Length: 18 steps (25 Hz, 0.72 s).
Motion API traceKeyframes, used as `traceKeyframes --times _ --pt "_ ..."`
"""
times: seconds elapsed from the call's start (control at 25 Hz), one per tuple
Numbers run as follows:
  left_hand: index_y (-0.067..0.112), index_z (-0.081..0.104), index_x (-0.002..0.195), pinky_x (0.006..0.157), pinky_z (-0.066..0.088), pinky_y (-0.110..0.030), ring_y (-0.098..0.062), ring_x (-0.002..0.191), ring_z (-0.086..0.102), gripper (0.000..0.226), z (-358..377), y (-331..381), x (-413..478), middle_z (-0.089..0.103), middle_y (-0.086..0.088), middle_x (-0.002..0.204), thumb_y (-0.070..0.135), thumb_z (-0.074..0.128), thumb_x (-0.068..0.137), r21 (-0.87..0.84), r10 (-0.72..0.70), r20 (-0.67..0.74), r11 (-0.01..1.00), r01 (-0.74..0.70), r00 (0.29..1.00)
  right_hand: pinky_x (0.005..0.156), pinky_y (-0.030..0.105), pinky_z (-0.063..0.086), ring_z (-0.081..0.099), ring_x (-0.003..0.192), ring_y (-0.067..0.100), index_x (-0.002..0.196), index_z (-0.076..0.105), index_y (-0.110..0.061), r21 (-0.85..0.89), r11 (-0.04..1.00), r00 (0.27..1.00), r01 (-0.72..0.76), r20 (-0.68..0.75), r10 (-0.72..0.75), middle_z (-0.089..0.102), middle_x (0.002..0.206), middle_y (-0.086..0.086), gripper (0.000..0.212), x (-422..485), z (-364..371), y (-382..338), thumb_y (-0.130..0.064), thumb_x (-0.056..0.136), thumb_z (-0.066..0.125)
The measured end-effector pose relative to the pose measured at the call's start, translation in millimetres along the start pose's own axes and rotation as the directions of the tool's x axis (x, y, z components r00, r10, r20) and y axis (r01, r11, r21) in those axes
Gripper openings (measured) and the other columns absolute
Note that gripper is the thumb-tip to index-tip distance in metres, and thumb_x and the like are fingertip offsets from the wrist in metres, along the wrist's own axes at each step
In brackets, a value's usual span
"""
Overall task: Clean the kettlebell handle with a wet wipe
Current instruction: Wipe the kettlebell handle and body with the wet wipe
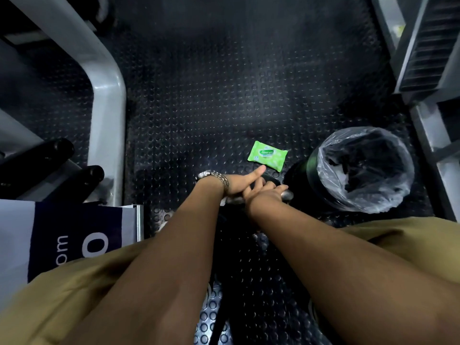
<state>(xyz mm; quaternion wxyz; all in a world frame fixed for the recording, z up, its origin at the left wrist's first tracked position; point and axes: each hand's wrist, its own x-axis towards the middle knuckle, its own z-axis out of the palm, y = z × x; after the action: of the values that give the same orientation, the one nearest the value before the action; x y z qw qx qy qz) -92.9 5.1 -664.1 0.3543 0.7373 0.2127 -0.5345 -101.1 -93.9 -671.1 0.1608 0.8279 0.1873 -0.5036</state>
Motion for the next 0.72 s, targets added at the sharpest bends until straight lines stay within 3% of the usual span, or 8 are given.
traceKeyframes --times 0.12,0.16,0.24,0.32,0.4,0.48,0.64,0.72 --pt "0.026 0.071 0.063 0.092 0.048 -0.037 -0.023 0.073 0.057 0.095 4.8 -3.6 2.1 0.069 -0.023 0.098 0.102 0.015 0.073 0.057 -0.019 -0.04 0.998 0.022 0.999 0.111 0.079 0.015 0.017 0.147 0.047 0.162 -0.002 -0.024 0.009 1.0 1.0 0.013 -0.003 -0.013 0.0 0.166 0.017 0.114 -0.3 1.5 1.4 -0.032 0.084 0.08" --pt "0.023 0.07 0.063 0.096 0.047 -0.037 -0.026 0.077 0.06 0.098 0.0 -1.6 -0.2 0.067 -0.019 0.089 0.104 0.015 0.07 0.07 -0.033 -0.026 0.997 0.034 0.999 0.11 0.079 0.016 0.019 0.146 0.046 0.161 0.002 -0.025 0.006 1.0 1.0 0.016 -0.017 -0.016 0.004 0.164 0.016 0.113 -1.5 2.7 2.2 -0.031 0.082 0.082" --pt "0.009 0.075 0.11 0.109 0.044 -0.042 -0.03 0.109 0.066 0.125 -12.7 2.3 -8.2 0.066 -0.009 0.108 0.111 0.027 0.055 0.01 -0.102 -0.004 0.995 0.102 0.995 0.109 0.079 0.018 0.022 0.145 0.045 0.158 0.01 -0.027 0.002 1.0 0.999 0.017 -0.041 -0.017 0.01 0.161 0.015 0.107 -5.3 3.7 2.9 -0.029 0.079 0.084" --pt "0.005 0.056 0.142 0.11 0.045 -0.048 -0.032 0.124 0.063 0.154 -21.2 6.8 -13.7 0.064 -0.015 0.136 0.114 0.038 0.034 -0.054 -0.169 0.026 0.984 0.17 0.985 0.105 0.082 0.022 0.022 0.143 0.045 0.155 0.013 -0.027 0.001 1.0 0.999 0.012 -0.046 -0.012 0.011 0.16 0.014 0.106 -8.2 4.4 0.7 -0.026 0.078 0.085" --pt "0.009 0.067 0.124 0.104 0.05 -0.051 -0.032 0.115 0.067 0.14 -14.0 2.8 -10.5 0.067 -0.014 0.126 0.114 0.034 0.037 -0.037 -0.113 0.011 0.993 0.114 0.994 0.099 0.083 0.03 0.018 0.144 0.044 0.157 0.01 -0.029 0.042 0.999 1.0 -0.01 -0.024 0.011 0.007 0.16 0.013 0.111 -7.3 4.7 -1.0 -0.023 0.077 0.087" --pt "0.019 0.075 0.086 0.088 0.057 -0.051 -0.027 0.083 0.068 0.108 1.9 -6.4 -4.8 0.068 -0.01 0.098 0.11 0.024 0.057 -0.016 -0.048 -0.031 0.999 0.048 0.998 0.095 0.08 0.037 0.014 0.145 0.042 0.161 0.002 -0.03 0.116 0.993 1.0 -0.004 -0.01 0.006 0.004 0.161 0.01 0.119 -5.4 4.0 1.1 -0.022 0.078 0.087" --pt "0.021 0.072 0.112 0.081 0.043 -0.036 -0.024 0.093 0.061 0.103 17.3 -16.7 -7.6 0.064 -0.002 0.105 0.099 0.016 0.077 -0.069 -0.047 -0.106 0.997 0.039 0.993 0.103 0.072 0.038 0.015 0.146 0.041 0.162 -0.002 -0.028 0.104 0.993 0.997 0.061 -0.046 -0.056 0.007 0.162 0.009 0.123 0.1 7.5 6.9 -0.022 0.077 0.087" --pt "0.008 0.073 0.102 0.081 0.044 -0.037 -0.022 0.088 0.065 0.113 7.4 -12.0 -14.4 0.069 -0.014 0.104 0.101 0.014 0.074 -0.017 -0.054 -0.094 0.998 0.053 0.994 0.108 0.066 0.039 0.02 0.142 0.042 0.157 0.008 -0.026 0.082 0.993 0.994 0.09 -0.072 -0.084 0.015 0.157 0.012 0.117 3.0 13.6 8.0 -0.023 0.073 0.089"
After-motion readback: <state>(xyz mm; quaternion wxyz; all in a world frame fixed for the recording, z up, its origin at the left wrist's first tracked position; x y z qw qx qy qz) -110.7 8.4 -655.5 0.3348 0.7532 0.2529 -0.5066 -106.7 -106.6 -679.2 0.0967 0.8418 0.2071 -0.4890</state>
